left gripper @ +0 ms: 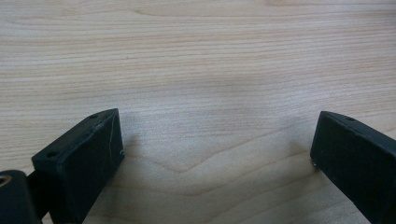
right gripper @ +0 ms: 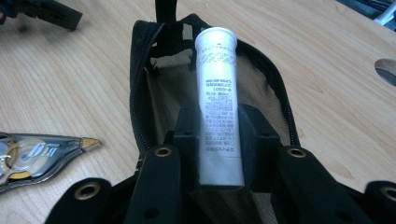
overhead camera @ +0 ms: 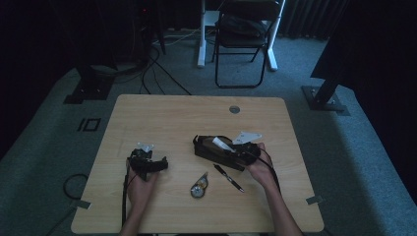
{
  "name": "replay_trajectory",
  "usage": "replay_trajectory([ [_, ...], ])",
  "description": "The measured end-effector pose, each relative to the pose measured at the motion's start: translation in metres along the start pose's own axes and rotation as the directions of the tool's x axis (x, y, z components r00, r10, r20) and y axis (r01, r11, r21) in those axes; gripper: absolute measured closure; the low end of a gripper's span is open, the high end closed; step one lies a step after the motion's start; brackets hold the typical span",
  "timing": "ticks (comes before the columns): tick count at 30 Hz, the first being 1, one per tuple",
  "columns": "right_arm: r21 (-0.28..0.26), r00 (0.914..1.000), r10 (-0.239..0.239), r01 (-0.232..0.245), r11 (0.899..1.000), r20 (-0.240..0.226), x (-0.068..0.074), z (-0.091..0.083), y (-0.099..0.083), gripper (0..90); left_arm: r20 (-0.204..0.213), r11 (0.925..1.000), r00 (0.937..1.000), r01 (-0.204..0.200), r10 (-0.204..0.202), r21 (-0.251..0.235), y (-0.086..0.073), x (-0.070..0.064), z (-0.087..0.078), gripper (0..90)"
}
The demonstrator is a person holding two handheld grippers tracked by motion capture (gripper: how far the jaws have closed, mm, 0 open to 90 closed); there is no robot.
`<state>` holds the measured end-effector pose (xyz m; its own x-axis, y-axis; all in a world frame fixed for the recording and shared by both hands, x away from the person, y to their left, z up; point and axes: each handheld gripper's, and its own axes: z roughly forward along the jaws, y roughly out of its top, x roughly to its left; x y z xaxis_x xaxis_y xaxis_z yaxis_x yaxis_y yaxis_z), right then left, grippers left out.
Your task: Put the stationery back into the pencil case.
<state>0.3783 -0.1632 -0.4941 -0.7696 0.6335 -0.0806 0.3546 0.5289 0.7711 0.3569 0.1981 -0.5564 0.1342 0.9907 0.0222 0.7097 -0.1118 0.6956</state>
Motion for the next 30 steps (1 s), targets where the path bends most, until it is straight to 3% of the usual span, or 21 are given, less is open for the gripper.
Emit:
replay_trajectory([
  [14, 0.049, 0.9999, 0.014, -0.014, 0.999, -0.008, -0.001, 0.01, -0.001, 71.0, 0.0, 1.0, 1.0, 0.0, 0.0, 0.0, 0.0, 0.0, 0.0, 2.7],
  [15, 0.052, 0.9999, 0.013, -0.013, 0.999, -0.007, 0.0, 0.011, -0.001, 74.1, 0.0, 1.0, 1.0, 0.0, 0.0, 0.0, 0.0, 0.0, 0.0, 2.7],
  [18, 0.048, 0.9998, 0.015, -0.015, 0.999, -0.009, -0.001, 0.011, -0.002, 72.9, 0.0, 1.0, 1.0, 0.0, 0.0, 0.0, 0.0, 0.0, 0.0, 2.7],
  [19, 0.042, 0.9997, 0.019, -0.019, 0.999, -0.014, -0.001, 0.01, -0.001, 67.5, 0.0, 1.0, 1.0, 0.0, 0.0, 0.0, 0.0, 0.0, 0.0, 2.7],
  [21, 0.033, 0.9997, 0.021, -0.021, 0.999, -0.011, -0.001, 0.008, 0.0, 65.9, 0.0, 1.0, 1.0, 0.0, 0.0, -0.001, 0.0, 0.0, 0.0, 2.7],
  [30, -0.024, 0.9995, 0.021, -0.02, 1.0, 0.022, 0.005, -0.008, 0.005, 63.7, 0.0, 1.0, 1.0, 0.0, 0.0, -0.001, 0.0, 0.0, 0.0, 2.7],
])
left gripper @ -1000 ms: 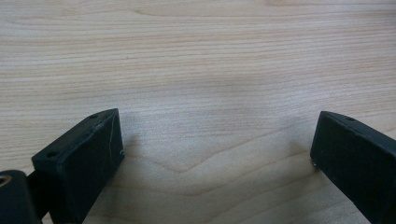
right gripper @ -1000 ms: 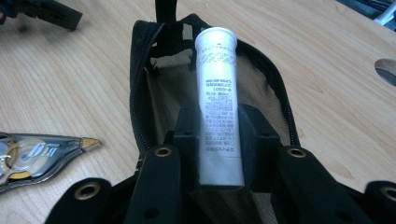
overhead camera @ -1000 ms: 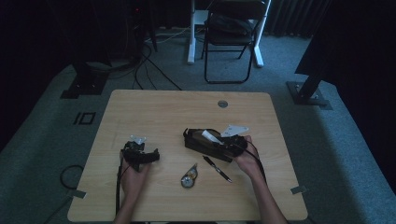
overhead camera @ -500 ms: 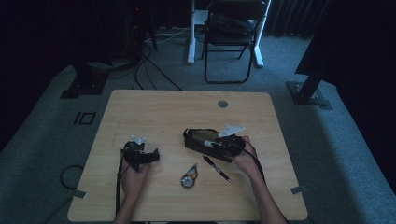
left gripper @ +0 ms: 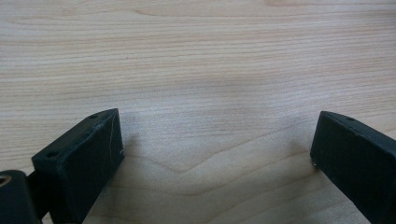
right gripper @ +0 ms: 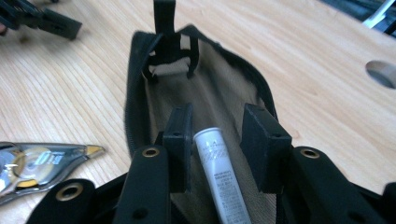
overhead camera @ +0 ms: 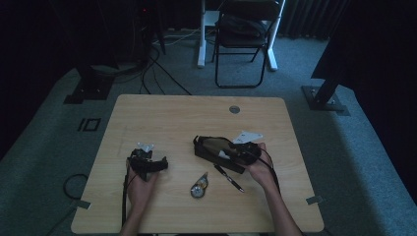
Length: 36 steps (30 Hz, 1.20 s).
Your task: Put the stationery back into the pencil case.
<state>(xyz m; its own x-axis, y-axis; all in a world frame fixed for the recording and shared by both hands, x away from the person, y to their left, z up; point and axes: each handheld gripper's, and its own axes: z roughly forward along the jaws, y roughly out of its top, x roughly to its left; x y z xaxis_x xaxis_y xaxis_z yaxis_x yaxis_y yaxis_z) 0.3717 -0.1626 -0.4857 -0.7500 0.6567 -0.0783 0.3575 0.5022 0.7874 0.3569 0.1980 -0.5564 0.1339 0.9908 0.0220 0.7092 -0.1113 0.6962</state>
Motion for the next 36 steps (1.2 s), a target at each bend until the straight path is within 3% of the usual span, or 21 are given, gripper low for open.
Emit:
replay_trajectory([
  [5, -0.042, 0.9998, -0.012, 0.013, 0.999, 0.014, 0.008, -0.013, 0.002, 65.0, 0.0, 1.0, 1.0, 0.0, 0.0, 0.0, 0.0, 0.0, 0.0, 2.7],
  [8, -0.074, 1.0, -0.008, 0.008, 0.997, -0.002, 0.016, -0.021, -0.001, 66.8, 0.0, 1.0, 1.0, 0.0, 0.0, 0.0, 0.0, 0.0, 0.0, 2.7],
  [16, -0.097, 0.9999, -0.006, 0.005, 0.995, -0.013, 0.028, -0.034, -0.009, 69.1, 0.0, 1.0, 1.0, -0.001, 0.001, 0.0, 0.0, 0.0, 0.0, 2.8],
  [36, -0.047, 0.9999, -0.013, 0.013, 0.999, 0.008, 0.042, -0.035, -0.033, 75.2, 0.0, 1.0, 1.0, 0.0, 0.0, 0.0, 0.0, 0.0, 0.0, 2.7],
])
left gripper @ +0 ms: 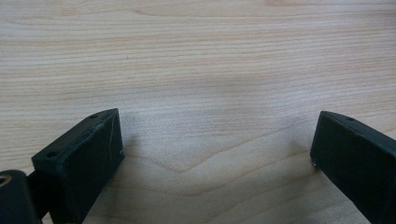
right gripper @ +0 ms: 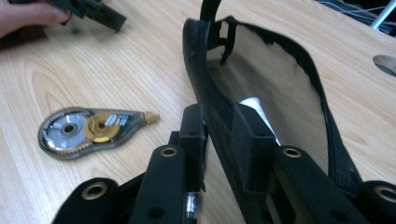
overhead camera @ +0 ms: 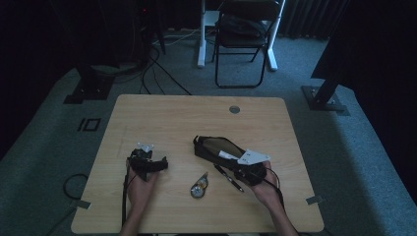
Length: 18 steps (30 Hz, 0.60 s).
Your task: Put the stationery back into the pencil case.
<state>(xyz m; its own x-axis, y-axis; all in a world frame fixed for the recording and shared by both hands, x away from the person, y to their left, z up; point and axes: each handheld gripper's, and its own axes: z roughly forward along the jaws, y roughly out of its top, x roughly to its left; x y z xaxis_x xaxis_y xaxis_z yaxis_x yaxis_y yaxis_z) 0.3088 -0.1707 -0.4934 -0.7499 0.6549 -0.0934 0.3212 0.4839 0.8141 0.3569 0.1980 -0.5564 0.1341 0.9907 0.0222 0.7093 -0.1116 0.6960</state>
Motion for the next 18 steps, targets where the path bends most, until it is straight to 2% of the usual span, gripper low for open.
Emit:
replay_trajectory([
  [6, 0.021, 0.9999, -0.007, 0.007, 1.0, 0.012, 0.003, 0.002, -0.007, 77.1, 0.0, 1.0, 1.0, 0.0, 0.0, 0.0, 0.0, 0.0, 0.0, 2.7],
  [18, 0.064, 0.9996, -0.025, 0.023, 0.998, 0.017, 0.009, 0.012, -0.017, 86.6, 0.0, 1.0, 1.0, 0.0, 0.0, 0.0, 0.0, 0.0, 0.0, 2.7],
])
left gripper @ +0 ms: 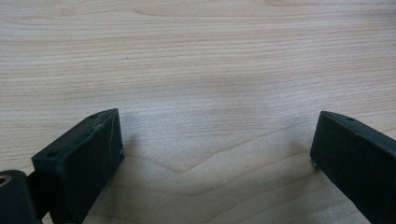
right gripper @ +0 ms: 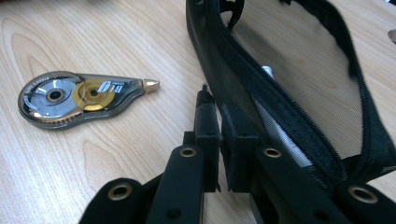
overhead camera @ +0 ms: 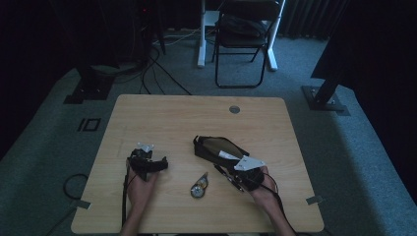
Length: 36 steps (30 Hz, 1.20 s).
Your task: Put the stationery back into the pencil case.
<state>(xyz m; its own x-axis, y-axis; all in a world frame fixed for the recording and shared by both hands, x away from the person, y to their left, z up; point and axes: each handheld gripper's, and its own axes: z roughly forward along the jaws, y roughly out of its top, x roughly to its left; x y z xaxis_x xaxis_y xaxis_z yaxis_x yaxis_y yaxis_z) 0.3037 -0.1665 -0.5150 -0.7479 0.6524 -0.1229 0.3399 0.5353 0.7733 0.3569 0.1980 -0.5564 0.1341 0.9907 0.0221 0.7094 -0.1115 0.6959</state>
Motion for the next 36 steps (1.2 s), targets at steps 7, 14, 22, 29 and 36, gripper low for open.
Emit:
replay_trajectory([
  [7, 0.011, 0.9998, 0.013, -0.013, 1.0, -0.013, 0.001, 0.005, -0.005, 79.2, 0.0, 1.0, 1.0, 0.0, 0.0, 0.0, 0.0, 0.0, 0.0, 2.7],
  [14, 0.03, 0.9987, 0.043, -0.042, 0.999, -0.027, 0.0, 0.011, -0.01, 71.7, 0.0, 1.0, 1.0, 0.0, 0.0, 0.0, 0.0, 0.0, 0.0, 2.7],
  [22, 0.057, 0.9985, 0.044, -0.042, 0.997, -0.032, 0.001, 0.019, -0.014, 70.8, 0.0, 1.0, 1.0, 0.0, 0.0, 0.0, 0.0, 0.0, 0.0, 2.8],
  [29, 0.074, 0.9979, 0.055, -0.052, 0.996, -0.035, 0.001, 0.025, -0.017, 75.1, 0.0, 1.0, 1.0, 0.0, 0.0, 0.0, 0.0, 0.0, 0.0, 2.7],
  [36, 0.089, 0.9969, 0.068, -0.065, 0.994, -0.04, 0.0, 0.03, -0.018, 78.8, 0.0, 1.0, 1.0, 0.0, 0.0, 0.0, 0.0, 0.0, 0.0, 2.7],
])
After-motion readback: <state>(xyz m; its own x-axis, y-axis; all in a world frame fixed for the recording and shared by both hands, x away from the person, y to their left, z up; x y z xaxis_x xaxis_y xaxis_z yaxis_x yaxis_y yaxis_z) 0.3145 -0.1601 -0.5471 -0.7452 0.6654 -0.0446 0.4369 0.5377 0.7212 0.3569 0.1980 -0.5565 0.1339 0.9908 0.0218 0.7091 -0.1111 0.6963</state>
